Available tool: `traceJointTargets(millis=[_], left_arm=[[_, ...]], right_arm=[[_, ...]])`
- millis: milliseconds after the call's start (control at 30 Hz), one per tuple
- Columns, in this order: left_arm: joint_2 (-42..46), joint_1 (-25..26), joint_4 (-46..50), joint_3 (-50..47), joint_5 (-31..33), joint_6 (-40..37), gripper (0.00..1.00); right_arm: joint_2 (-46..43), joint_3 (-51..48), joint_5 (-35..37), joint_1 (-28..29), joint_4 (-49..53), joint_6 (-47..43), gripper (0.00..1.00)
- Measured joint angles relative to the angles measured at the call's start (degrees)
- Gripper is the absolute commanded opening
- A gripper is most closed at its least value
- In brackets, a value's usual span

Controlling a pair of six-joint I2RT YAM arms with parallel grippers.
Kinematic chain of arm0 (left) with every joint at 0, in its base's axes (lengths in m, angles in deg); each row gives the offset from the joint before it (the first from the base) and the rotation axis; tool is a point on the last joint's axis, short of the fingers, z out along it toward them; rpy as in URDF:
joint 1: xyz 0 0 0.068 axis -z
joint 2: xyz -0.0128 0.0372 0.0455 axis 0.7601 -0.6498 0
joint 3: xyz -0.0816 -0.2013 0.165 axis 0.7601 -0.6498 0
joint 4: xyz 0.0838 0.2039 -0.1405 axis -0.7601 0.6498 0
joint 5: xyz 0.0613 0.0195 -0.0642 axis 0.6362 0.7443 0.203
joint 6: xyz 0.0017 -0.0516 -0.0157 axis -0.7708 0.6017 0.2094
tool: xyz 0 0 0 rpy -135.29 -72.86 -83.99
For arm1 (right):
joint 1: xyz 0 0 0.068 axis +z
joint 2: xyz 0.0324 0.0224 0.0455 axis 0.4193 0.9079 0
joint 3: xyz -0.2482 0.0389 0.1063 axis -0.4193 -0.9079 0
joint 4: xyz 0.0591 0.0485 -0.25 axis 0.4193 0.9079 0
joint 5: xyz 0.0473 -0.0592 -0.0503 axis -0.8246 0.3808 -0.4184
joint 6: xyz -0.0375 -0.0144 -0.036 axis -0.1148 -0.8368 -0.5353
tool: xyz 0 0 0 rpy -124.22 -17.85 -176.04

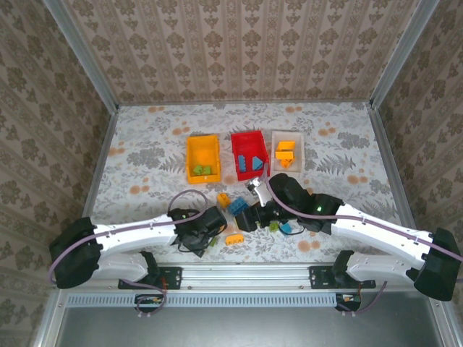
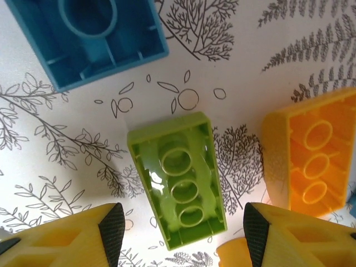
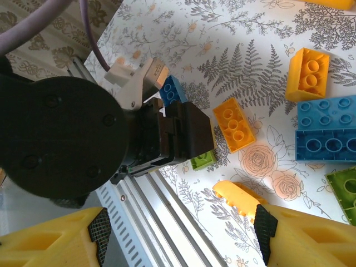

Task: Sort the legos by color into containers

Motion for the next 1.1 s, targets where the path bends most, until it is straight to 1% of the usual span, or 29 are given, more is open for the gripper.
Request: traceJointTargets(millis=[167, 367, 567, 700, 767, 867, 933, 1033, 1100], left_arm=[[-1.7, -1.2, -1.6, 0.0, -0.2, 0.7, 0.56], [-4.2, -1.9, -2.8, -0.1, -1.4, 0.9, 0.46], [-4.1, -1.9, -2.3, -0.3, -1.9, 1.0, 0.29], [-3.1, -1.9, -1.7, -0.1, -0.8, 1.0, 0.24], [-2.2, -1.9, 0.5, 0.9, 1.9, 0.0, 0.23], [1.4, -3.6, 5.9, 5.6, 5.8, -4.7, 0.22], [3.5, -7.0, 8.2, 10.4, 7.3, -10.5, 0.22], [3.5, -15.3, 9.2, 17.8, 7.4, -22.3, 0.22], [1.3, -21.8, 9.3, 22.8, 6.6, -31.7, 0.23]], right_arm=[[0.0, -0.3, 0.0, 0.0, -0.5, 0.1, 0.72], [0.0, -0.8, 0.0, 0.0, -1.1, 0.5, 0.71], [0.0, -1.0, 0.1, 0.0, -1.3, 0.7, 0.7], [-0.1, -1.0, 0.6, 0.0, -1.3, 0.7, 0.7], [-0.7, -1.0, 1.6, 0.0, -1.3, 0.7, 0.7], [-2.1, -1.0, 4.3, 0.0, -1.3, 0.7, 0.7], [-2.7, -0.9, 7.0, 0.0, -1.3, 0.9, 0.7], [-2.8, 0.4, 12.2, 0.0, -1.5, 1.8, 0.7], [-2.5, 1.9, 15.4, -0.1, -2.4, 2.3, 0.7]])
